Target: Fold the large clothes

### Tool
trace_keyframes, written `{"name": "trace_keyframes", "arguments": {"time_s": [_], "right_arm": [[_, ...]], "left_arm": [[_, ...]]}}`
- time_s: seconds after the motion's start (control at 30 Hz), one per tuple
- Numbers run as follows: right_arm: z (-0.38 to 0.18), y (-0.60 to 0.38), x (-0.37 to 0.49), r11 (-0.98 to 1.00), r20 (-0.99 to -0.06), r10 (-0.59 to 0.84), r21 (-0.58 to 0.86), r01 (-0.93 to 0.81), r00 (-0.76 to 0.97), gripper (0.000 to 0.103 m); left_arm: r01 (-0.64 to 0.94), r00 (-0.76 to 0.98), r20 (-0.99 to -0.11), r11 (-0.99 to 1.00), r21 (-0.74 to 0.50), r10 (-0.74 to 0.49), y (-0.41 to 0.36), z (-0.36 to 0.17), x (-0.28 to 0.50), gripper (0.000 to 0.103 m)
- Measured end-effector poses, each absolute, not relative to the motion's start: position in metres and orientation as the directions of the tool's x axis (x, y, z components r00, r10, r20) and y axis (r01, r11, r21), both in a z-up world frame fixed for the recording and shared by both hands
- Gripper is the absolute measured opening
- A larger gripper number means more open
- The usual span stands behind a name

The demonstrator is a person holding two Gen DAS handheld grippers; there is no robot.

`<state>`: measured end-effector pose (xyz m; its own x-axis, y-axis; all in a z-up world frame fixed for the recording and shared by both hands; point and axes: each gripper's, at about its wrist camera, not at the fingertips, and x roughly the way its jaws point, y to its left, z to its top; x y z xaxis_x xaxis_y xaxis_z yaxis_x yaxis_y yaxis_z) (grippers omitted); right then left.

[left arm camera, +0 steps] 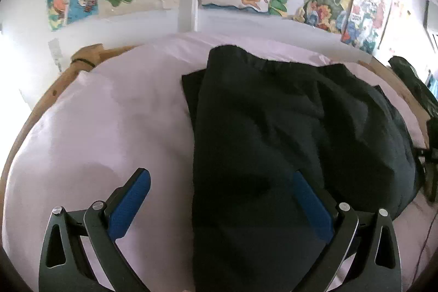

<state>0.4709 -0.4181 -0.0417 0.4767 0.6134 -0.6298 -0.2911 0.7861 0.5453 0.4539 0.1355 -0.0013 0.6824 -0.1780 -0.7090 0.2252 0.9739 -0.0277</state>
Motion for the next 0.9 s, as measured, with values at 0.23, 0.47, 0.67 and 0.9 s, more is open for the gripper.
{"name": "trace_keyframes", "arguments": {"time_s": [0.23,0.47,0.67,0.9], "right_arm": [[-0.048,-0.417,0.489,0.73,-0.607,0.684,0.567,-0.383,0.405,0.103],[-0.056,-0.418,0.494,0.713,-0.623,0.699,0.571,-0.406,0.352,0.103],[-0.064,-0.411,0.503,0.711,-0.641,0.7,0.584,-0.391,0.315,0.103],[-0.07,-0.416,0.505,0.682,-0.627,0.726,0.607,-0.408,0.283,0.103]], "left_arm": [[0.206,0.63,-0.727,0.962,-0.182,-0.272,0.16,-0.015,0.464,0.102],[0.311,0.58,-0.731,0.927,-0.207,-0.358,0.167,-0.013,0.471,0.102],[0.41,0.463,-0.785,0.885,-0.221,-0.411,0.151,-0.024,0.492,0.102],[0.451,0.347,-0.818,0.846,-0.283,-0.459,0.151,-0.038,0.524,0.102]]}}
